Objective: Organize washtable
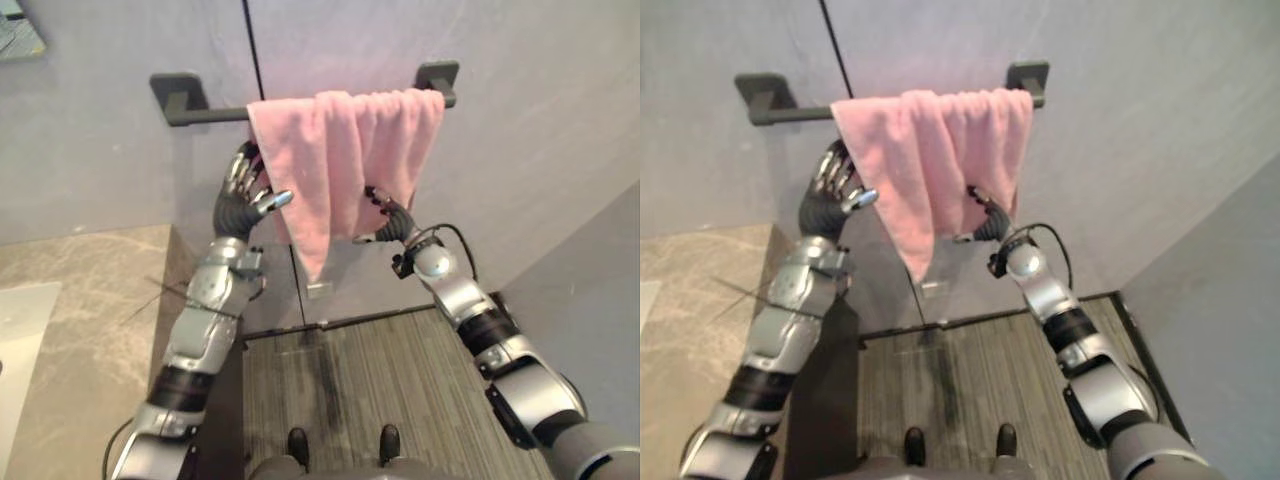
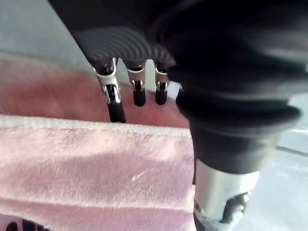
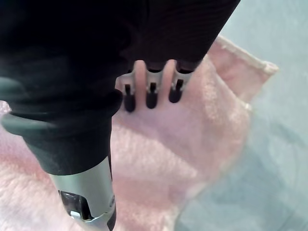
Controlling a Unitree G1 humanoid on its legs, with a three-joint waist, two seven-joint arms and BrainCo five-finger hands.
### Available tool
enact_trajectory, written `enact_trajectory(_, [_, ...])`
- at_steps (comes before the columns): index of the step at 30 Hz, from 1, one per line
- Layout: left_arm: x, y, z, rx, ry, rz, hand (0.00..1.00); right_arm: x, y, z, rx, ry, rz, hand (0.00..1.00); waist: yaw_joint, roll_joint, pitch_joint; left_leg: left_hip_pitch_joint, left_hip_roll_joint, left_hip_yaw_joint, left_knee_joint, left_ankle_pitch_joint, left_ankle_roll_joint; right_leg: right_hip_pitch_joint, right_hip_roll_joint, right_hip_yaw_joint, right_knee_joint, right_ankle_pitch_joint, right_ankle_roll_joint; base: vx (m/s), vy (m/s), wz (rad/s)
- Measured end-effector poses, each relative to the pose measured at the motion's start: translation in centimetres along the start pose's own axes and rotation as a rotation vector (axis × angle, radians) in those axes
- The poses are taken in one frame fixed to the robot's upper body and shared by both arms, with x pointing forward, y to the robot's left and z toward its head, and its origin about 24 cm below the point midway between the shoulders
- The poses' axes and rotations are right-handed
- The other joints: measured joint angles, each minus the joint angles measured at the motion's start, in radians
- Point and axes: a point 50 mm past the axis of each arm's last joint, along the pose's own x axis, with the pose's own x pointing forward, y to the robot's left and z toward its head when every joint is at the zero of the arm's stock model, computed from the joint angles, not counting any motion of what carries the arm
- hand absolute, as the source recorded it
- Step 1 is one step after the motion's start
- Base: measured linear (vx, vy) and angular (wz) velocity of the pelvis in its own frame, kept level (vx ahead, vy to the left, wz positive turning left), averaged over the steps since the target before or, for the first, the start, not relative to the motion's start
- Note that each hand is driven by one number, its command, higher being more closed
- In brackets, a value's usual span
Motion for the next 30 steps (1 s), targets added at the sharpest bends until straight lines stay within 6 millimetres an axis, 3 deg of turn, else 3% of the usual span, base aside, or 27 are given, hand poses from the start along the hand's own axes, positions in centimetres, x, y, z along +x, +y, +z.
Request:
enact_trajectory(4, [-2.2, -0.1, 0.4, -0.015, -0.004, -0.022, 0.0, -0.9, 0.5, -1.9, 0.015, 0.056, 0.01, 0.0, 0.017, 0.003, 0.002, 0.008, -0.002, -0.01, -0.004, 0.0, 0.0, 0.012, -0.003, -0.014, 0.0, 0.0, 0.0, -0.03, -0.003, 0.08])
enact_trajectory(7, [-3.4, -0.8, 0.6, 0.003, 0.014, -0.124, 0.0, -1.1, 0.2, -2.1, 0.006, 0.063, 0.01, 0.0, 0.017, 0.003, 0.002, 0.01, -0.002, -0.012, -0.004, 0.001, -0.002, 0.015, -0.003, -0.016, 0.0, -0.002, 0.002, -0.01, -0.006, 0.01])
enact_trajectory(17, [-4.2, -4.1, 0.2, -0.043, 0.06, -0.354, 0.0, -1.5, 0.7, -2.8, -0.07, 0.079, 0.079, 0.0, 0.011, 0.005, 0.001, 0.018, 0.0, -0.031, -0.017, 0.018, -0.011, 0.027, 0.001, -0.039, 0.0, -0.014, 0.006, -0.02, -0.023, 0.05])
enact_trajectory(21, [-3.0, -5.6, -0.7, -0.06, 0.075, -0.383, 0.0, -1.5, 1.2, -2.7, -0.064, 0.075, 0.089, 0.0, 0.011, 0.004, 0.001, 0.024, -0.002, -0.032, -0.027, 0.025, -0.01, 0.029, -0.002, -0.039, 0.0, -0.014, 0.006, -0.02, -0.006, 0.02])
enact_trajectory(30, [0.6, -6.1, -2.0, -0.018, 0.091, -0.288, 0.0, -1.3, 2.1, -2.4, -0.061, 0.067, 0.107, 0.0, -0.001, 0.003, 0.001, 0.019, -0.002, -0.029, -0.028, 0.029, -0.006, 0.022, 0.0, -0.037, 0.0, -0.014, 0.006, 0.0, 0.0, 0.0])
